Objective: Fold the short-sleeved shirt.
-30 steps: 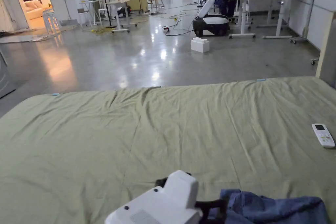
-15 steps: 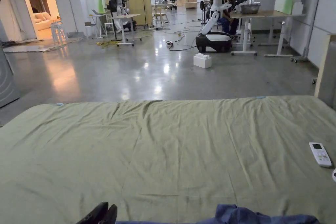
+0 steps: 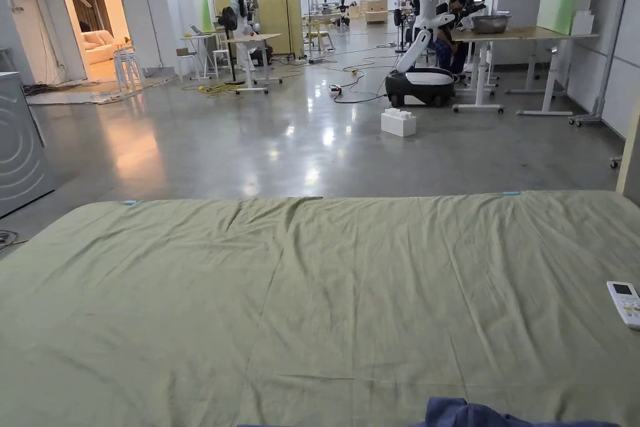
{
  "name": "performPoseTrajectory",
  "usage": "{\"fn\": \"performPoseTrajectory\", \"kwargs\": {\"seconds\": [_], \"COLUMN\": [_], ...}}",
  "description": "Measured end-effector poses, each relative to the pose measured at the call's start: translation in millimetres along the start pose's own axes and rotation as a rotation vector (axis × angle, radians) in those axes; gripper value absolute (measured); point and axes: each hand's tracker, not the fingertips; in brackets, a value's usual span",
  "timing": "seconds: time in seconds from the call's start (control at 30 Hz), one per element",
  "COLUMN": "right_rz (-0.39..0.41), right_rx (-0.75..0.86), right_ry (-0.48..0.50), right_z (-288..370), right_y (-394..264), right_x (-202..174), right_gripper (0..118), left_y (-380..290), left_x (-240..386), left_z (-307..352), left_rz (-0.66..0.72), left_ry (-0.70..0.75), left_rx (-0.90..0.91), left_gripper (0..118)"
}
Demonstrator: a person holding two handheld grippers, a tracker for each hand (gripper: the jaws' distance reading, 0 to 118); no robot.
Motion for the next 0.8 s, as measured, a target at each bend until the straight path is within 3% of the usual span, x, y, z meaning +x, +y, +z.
{"fn": "performPoseTrajectory", "kwargs": {"seconds": [0.37, 0.6, 0.7, 0.77, 0.8], "right_rz": [-0.014, -0.010, -0.035, -0.079, -0.063], "right_rx": [-0.003, -0.048, -0.076, -0.129, -0.127], "right_ry": [0.001, -0.009, -0.023, -0.028, -0.033], "right_z": [-1, -6, -12, -17, -20], "right_y": [-1, -13, -23, -31, -33], "right_x": [1, 2, 7, 12, 13], "right_gripper": [1, 1, 1, 1, 1], "left_y": [-4, -27, -57, -82, -98], "left_x": [-2, -23, -40, -48, -51], "left_z": [-9, -50, -90, -125, -146], "left_rz": [0.043, 0.069, 0.208, 0.270, 0.251], "left_ry": [-0.041, -0.056, -0.112, -0.112, -0.094], "left_rx": [-0.011, -0.143, -0.187, -0.294, -0.338], "left_gripper": [0, 0, 21, 59, 76]}}
